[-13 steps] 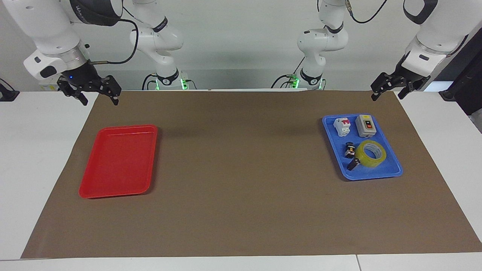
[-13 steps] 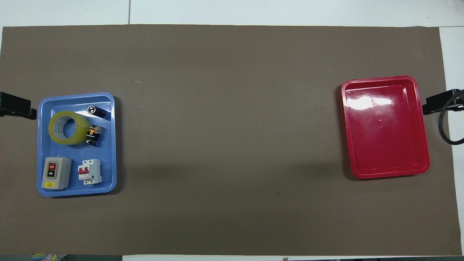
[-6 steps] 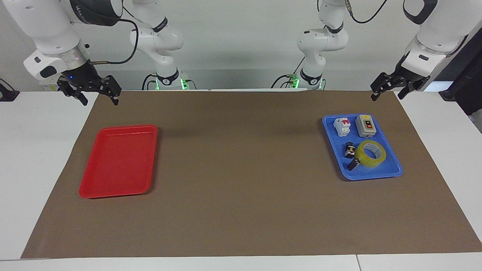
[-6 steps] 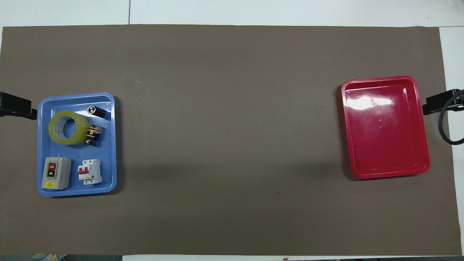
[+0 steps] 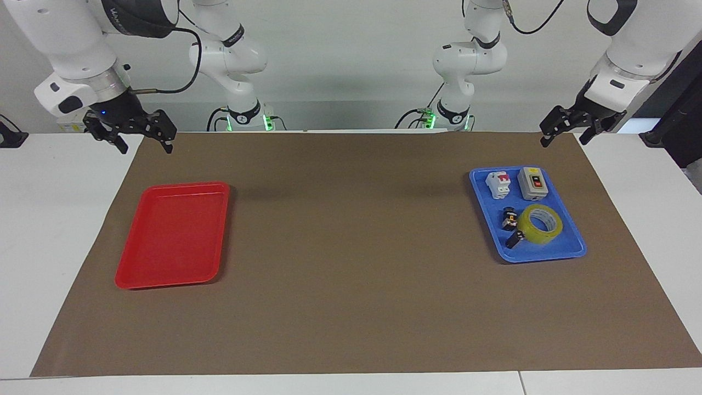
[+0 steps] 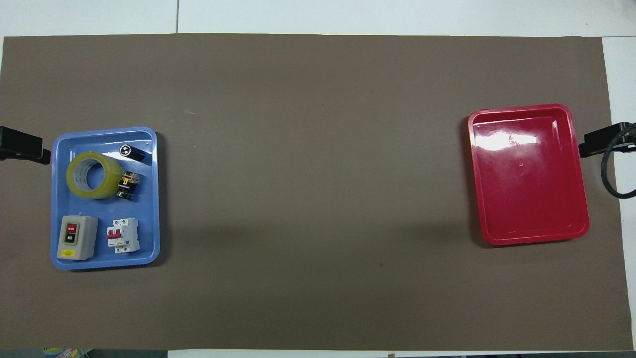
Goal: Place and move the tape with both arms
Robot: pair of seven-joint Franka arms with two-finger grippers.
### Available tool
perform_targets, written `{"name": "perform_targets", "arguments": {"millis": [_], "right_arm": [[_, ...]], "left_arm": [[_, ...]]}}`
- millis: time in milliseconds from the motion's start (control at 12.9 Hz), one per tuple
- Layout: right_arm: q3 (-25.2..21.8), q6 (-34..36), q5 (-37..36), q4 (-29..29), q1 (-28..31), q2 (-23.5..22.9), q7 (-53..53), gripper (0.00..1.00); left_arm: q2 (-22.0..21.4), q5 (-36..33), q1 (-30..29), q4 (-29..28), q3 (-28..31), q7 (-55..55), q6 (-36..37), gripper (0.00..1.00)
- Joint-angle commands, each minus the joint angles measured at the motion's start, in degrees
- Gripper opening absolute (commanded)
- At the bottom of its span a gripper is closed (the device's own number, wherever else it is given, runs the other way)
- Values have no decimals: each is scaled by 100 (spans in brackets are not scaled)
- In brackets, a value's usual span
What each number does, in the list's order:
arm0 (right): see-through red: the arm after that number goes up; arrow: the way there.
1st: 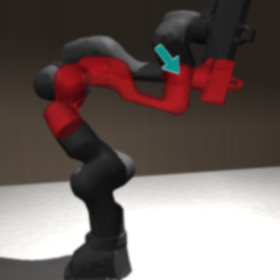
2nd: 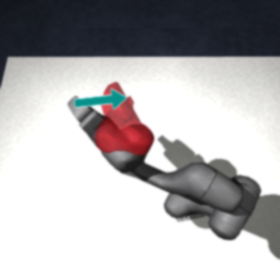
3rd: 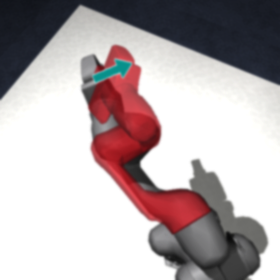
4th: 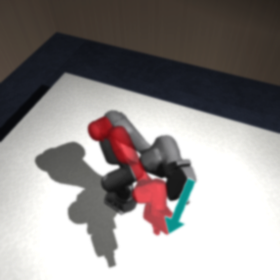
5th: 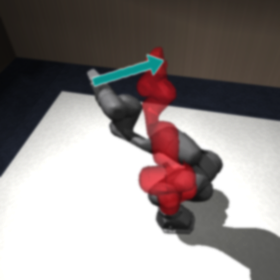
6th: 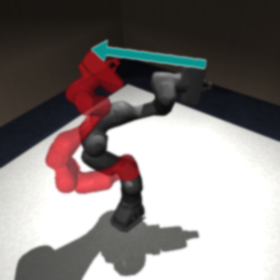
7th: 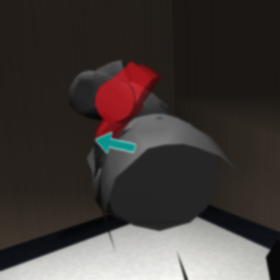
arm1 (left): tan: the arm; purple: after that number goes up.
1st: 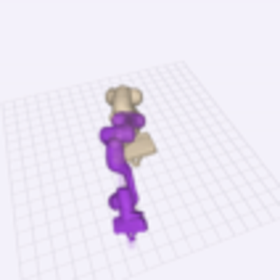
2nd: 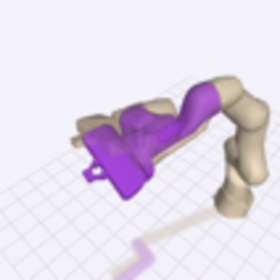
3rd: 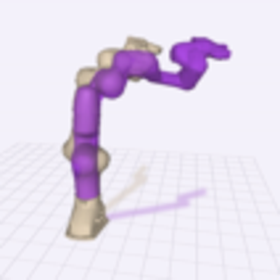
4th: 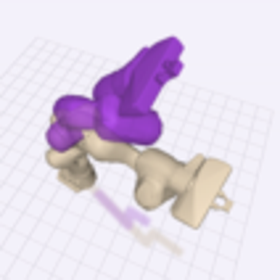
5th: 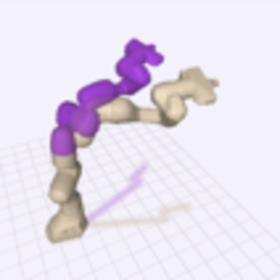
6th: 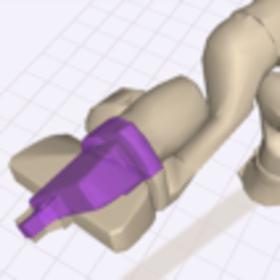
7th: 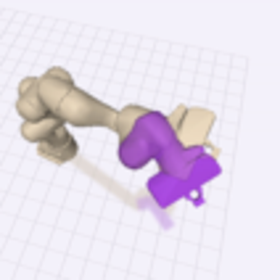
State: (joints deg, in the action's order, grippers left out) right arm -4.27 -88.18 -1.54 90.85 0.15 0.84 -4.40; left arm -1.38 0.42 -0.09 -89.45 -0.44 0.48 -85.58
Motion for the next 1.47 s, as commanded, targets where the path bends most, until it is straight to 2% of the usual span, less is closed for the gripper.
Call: {"name": "perform_targets", "arguments": {"millis": [0,232,387,619,1005,1237,1392], "right_arm": [[58,-42,-30,-59,64,-49,-123,100],[58,-42,-30,-59,64,-49,-123,100],[58,-42,-22,-59,55,-49,-123,100],[58,-42,-30,-59,55,-49,-123,100],[58,-42,-30,-59,20,-49,-114,100],[58,-33,-30,-59,29,-49,-123,100],[58,-24,-30,-59,29,-49,-114,100]], "left_arm": [[-143,134,-35,-161,18,84,-55,100],[-143,134,-44,-274,26,75,-343,100],[-134,134,-140,-677,35,92,-896,100],[-29,134,-587,-1319,35,452,-1827,100],[867,134,-1028,-1575,35,506,-2980,100],[1131,134,-1159,-2075,35,479,-3814,100],[1132,134,-1248,-2523,35,479,-4351,100]]}}
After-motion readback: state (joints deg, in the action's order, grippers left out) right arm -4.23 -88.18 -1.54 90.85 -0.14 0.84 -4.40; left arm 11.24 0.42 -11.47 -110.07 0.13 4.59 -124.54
